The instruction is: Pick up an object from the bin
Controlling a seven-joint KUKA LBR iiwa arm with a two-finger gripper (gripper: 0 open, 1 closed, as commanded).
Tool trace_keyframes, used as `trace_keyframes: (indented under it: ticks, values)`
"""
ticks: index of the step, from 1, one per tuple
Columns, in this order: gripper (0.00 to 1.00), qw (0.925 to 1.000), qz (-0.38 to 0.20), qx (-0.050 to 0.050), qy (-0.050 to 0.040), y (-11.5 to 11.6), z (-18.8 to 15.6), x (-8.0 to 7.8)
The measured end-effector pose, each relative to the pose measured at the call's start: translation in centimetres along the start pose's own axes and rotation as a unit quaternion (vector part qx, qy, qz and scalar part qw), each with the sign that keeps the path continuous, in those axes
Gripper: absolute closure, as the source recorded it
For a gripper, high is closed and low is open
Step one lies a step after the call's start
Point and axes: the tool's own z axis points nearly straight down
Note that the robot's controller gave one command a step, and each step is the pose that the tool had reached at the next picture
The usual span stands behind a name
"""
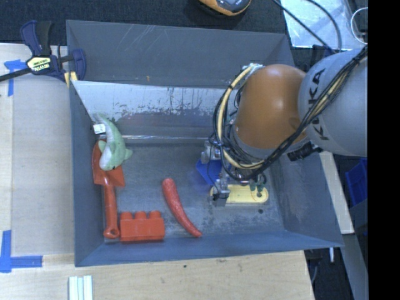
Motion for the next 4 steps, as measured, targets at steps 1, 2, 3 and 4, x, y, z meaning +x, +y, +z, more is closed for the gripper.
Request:
trace_keyframes:
  ticks: [1, 2, 3, 4]
  values:
    - [0.00, 1.0000, 0.001, 0.000, -0.0040, 0.0, -0.5, -0.1]
    - [0.00, 0.9998, -0.018, 0.001, 0.0008, -10.5, 9.1, -1.4]
    - [0.00, 0.9999, 0.009, 0.000, -0.0070, -9.3, 2.2, -0.8]
    - [0.00, 0.9998, -0.017, 0.001, -0.0003, -10.6, 9.0, -1.4]
